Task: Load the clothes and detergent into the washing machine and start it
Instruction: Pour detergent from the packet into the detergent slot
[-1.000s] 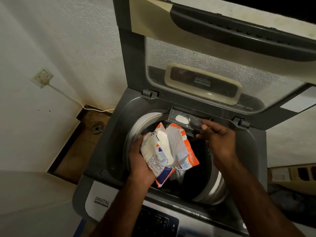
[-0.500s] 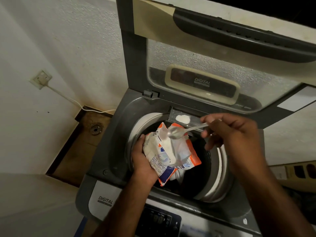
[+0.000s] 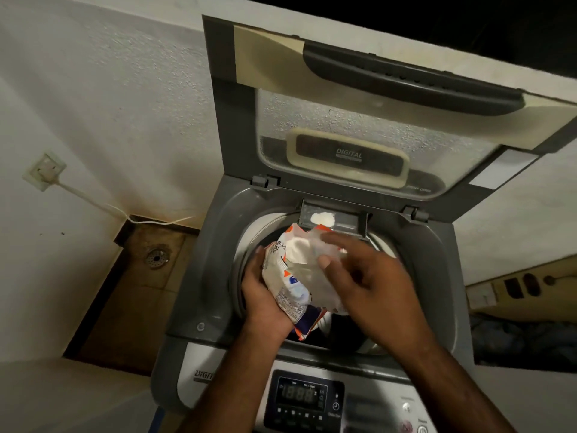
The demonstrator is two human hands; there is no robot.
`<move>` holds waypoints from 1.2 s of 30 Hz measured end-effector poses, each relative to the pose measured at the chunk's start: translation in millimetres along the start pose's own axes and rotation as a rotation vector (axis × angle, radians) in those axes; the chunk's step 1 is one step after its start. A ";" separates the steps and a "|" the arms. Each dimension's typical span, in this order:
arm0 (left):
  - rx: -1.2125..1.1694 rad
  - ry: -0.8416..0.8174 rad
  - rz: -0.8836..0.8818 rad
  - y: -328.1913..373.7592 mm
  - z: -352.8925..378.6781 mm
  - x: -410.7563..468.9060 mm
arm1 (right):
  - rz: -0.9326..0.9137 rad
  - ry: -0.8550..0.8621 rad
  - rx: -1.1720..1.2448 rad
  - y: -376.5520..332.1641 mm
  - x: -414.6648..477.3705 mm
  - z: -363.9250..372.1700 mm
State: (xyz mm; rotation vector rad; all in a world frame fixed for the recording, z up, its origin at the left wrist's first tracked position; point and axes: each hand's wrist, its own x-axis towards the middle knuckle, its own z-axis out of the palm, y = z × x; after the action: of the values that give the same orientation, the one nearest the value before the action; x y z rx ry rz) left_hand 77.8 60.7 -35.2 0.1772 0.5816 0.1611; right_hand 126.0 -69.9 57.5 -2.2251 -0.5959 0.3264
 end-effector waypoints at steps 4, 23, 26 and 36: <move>0.025 -0.048 -0.023 5.8 4.1 -6.1 | 0.076 0.309 0.342 9.6 -30.3 -27.2; 0.533 -0.184 -0.196 -164.1 92.3 -94.7 | 0.285 0.303 0.521 44.6 -168.5 -79.5; 0.577 -0.223 -0.289 -223.4 105.9 -111.9 | 0.294 0.446 0.525 75.2 -206.0 -111.8; 0.963 -0.448 -0.466 -465.6 117.8 -184.0 | 0.397 0.957 0.487 190.5 -375.0 -230.3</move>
State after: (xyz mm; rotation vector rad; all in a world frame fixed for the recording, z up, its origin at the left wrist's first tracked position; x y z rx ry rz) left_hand 38.9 -443.1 60.8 0.9731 0.1976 -0.6181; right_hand -40.8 -519.0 78.7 -1.7245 0.4063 -0.3698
